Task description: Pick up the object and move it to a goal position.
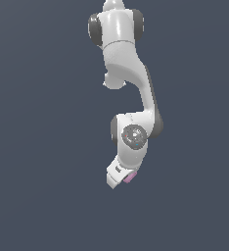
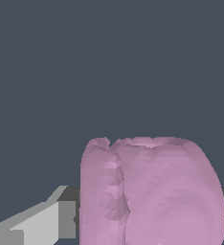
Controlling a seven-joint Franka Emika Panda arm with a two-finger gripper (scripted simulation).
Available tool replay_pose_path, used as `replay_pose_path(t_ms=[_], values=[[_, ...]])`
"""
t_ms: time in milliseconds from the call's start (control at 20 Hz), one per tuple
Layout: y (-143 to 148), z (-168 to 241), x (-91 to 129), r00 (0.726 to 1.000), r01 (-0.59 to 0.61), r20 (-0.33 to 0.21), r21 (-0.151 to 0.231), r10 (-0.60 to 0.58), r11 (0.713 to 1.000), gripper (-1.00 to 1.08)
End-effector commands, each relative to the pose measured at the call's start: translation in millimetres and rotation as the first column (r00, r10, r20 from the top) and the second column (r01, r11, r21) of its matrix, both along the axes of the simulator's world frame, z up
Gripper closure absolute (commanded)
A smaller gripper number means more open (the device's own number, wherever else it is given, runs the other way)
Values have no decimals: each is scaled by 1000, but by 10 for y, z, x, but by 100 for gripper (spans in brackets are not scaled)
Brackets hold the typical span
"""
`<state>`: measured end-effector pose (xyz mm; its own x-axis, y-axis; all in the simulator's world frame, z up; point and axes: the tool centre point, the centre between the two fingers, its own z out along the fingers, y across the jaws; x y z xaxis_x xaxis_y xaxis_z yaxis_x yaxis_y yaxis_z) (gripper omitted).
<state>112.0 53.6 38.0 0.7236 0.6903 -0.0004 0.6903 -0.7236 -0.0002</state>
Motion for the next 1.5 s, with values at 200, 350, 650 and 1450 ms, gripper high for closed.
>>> replay_pose_path(t_ms=[200, 350, 650, 1450], values=[[-9, 12, 2, 1000, 0, 2, -1, 0, 1000, 108], [-50, 73, 12, 1000, -3, 10, -5, 3, 1000, 108], [-236, 358, 50, 999, -13, 46, -26, 14, 1000, 108], [-1246, 2255, 92, 958, -59, 267, -167, 103, 984, 108]])
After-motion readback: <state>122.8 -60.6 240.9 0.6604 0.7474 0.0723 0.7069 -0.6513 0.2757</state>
